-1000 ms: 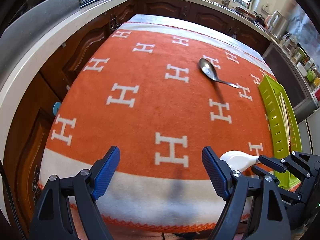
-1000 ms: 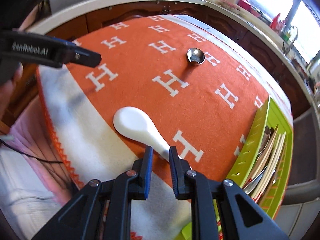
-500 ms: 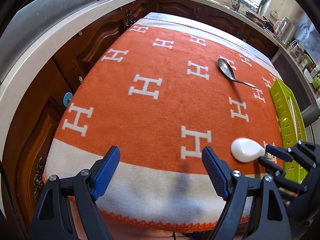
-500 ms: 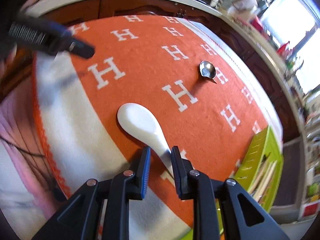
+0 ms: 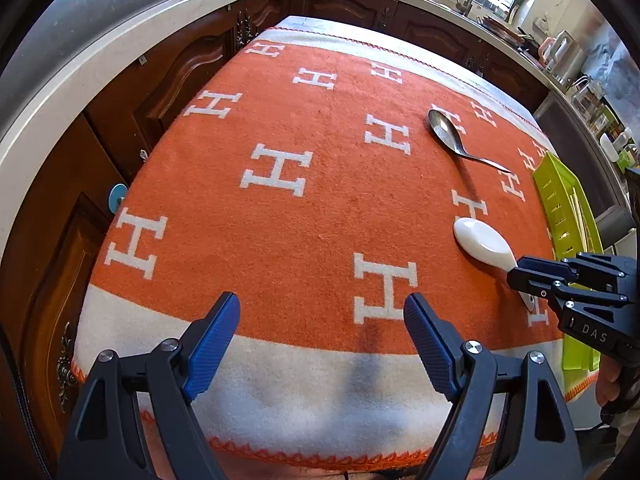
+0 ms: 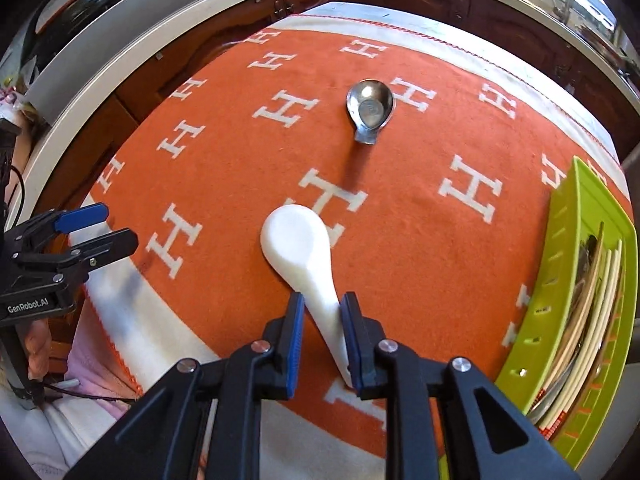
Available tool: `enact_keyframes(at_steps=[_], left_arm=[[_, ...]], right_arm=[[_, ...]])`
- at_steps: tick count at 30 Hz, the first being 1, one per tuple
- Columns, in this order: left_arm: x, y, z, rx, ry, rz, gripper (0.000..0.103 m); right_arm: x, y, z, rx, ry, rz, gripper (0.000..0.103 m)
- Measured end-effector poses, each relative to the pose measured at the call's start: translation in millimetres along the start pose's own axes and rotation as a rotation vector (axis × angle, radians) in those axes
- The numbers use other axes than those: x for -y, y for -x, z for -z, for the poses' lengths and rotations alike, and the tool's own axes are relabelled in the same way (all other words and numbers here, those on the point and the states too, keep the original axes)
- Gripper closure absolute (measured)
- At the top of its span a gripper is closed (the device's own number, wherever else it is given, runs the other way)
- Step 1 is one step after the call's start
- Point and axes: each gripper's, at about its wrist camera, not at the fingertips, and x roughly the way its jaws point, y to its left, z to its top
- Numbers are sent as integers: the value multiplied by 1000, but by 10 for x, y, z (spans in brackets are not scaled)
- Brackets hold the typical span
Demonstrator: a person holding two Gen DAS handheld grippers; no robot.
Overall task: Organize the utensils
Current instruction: 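Grasp the white ceramic spoon by its handle with the right gripper and lift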
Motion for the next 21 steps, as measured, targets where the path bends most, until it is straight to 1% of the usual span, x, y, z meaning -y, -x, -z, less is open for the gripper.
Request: enact_keyframes(at_steps=[2,6,8,13,17,19,21], left_arm=[[-14,-27,-6,-11,5,3,21],[-44,-72,-19,-27,11,8,20],[-49,-86,-29,-29,11,11,20],[-27,-131,-62,-39,3,10,20],[-14,-166,-91,-48,0,12,20],[1,-189,-102,-53,-3,9,20],[17,-200,-116,-52,-7,6,20]], right_arm=[[25,-30,-47,-13,3,-41,82],[118,-137,-139,-83,4,-182,81],[191,-184,-202,-101,-10,-258,81],[342,-296,-324,-136,-88,-401,81],[305,-341,-343,-129,-94,-460,81],[259,-309,-341,-108,-80,-441,83],[126,-262,-323,-78,-25,-395,85]])
